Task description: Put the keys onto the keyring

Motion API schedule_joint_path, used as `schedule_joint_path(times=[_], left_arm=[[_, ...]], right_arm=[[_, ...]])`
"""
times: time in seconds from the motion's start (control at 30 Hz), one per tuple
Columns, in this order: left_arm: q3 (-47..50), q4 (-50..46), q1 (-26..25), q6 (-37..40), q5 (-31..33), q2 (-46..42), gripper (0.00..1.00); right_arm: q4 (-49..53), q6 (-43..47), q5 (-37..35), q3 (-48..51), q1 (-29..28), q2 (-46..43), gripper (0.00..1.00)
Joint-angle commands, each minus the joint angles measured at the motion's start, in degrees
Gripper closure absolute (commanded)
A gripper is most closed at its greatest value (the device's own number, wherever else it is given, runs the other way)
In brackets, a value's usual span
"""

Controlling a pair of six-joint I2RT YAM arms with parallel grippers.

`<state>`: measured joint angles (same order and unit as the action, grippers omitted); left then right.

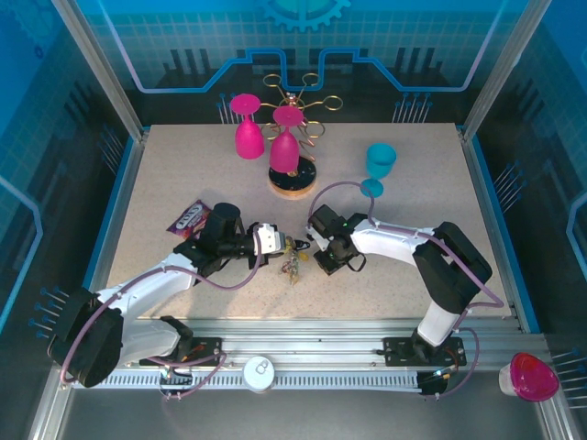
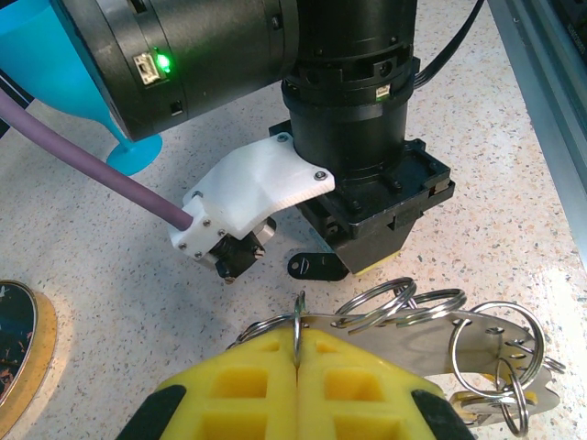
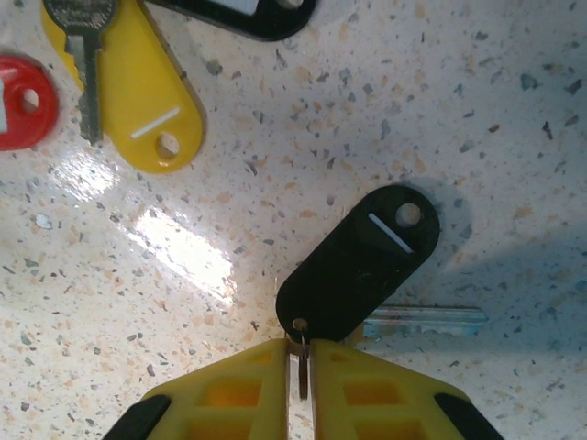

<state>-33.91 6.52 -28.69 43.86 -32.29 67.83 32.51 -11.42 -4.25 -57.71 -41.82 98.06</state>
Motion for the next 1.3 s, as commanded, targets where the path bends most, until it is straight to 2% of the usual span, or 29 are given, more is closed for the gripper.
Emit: schedule_joint_path(times=[0.0,0.87,1.03,1.27], left_arm=[[0.07,-0.55,-0.39,1.24,-0.05,0.07,1.00],[0.07,-0.73,-0.34,1.41,-0.04,0.12,1.00],[0.07,-0.77,-0.40,1.43,0.03,0.11,1.00],[0.06,-0.71,-0.40,1.45,0.12,0.00,1.00]], right_arm=[[1.50,-0.55,0.29,-1.41,0.52,-0.14,0.85],[2.40,-0.49,0.98,-1.84,0.93,1.61,0.90],[2.32,-0.37,1.14,-1.78,1.02,1.10,0.99],[1.06,0.95,0.07,-0.75,0.82,-4.01,1.00]])
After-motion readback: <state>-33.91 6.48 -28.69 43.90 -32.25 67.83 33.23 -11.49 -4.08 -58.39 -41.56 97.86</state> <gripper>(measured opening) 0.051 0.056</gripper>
